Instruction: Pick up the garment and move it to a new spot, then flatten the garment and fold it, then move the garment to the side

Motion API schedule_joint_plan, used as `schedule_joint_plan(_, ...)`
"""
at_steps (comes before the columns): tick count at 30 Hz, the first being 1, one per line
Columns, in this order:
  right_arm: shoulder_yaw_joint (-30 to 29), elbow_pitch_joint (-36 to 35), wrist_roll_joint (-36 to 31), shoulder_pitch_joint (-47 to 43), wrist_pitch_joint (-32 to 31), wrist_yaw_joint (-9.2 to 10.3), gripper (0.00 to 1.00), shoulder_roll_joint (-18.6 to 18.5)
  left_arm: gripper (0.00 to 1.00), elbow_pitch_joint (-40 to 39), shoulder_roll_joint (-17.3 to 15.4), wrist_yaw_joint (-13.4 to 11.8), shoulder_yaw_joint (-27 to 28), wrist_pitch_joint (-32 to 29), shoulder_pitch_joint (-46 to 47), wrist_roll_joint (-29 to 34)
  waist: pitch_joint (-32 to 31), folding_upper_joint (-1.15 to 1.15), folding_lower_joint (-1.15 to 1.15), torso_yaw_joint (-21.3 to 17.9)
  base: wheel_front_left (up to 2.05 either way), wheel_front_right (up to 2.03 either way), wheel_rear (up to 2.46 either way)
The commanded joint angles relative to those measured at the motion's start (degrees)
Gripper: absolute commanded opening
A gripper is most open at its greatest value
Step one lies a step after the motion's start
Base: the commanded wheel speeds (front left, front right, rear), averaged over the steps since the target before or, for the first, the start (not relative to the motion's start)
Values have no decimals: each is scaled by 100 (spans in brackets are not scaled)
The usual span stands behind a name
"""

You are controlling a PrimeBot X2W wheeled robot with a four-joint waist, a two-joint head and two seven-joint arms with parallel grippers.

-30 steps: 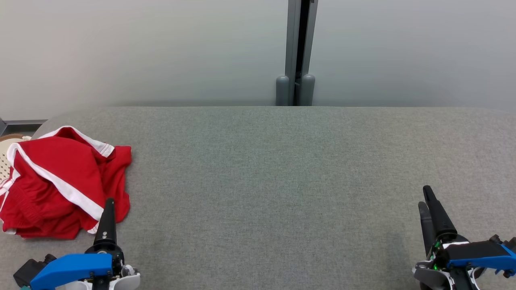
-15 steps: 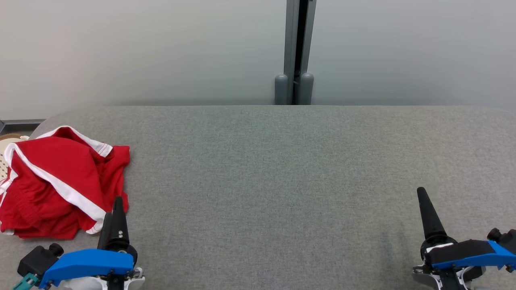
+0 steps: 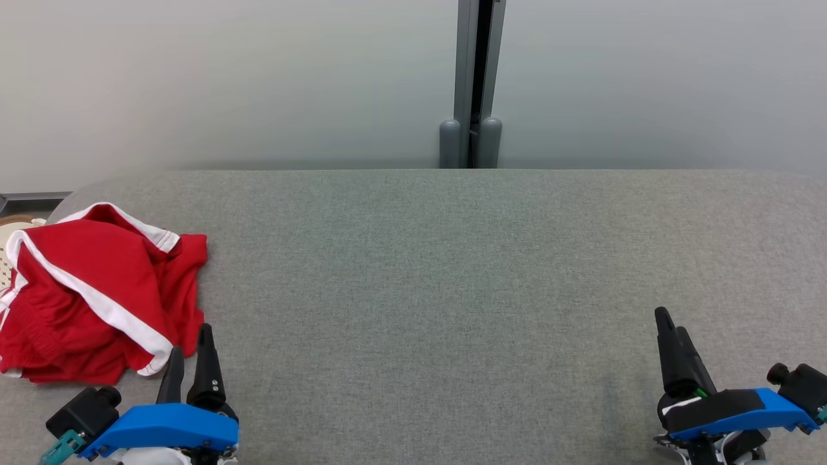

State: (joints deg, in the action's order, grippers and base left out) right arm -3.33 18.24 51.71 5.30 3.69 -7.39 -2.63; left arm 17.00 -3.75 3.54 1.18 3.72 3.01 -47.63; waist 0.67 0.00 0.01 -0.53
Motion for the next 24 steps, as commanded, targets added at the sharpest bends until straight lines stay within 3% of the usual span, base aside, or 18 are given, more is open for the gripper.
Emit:
schedule_joint_plan(1, 21, -35, -154, 13, 54, -11, 100, -24, 100, -40, -66, -22, -15, 50, 50, 157, 1, 0, -1, -3, 0, 0, 0)
schedule_joint_plan(24, 184, 160, -1761, -70, 450, -12, 100, -30, 100, 58, -202, -263, -344, 445, -34, 1763, 25, 0, -1, -1, 0, 0, 0)
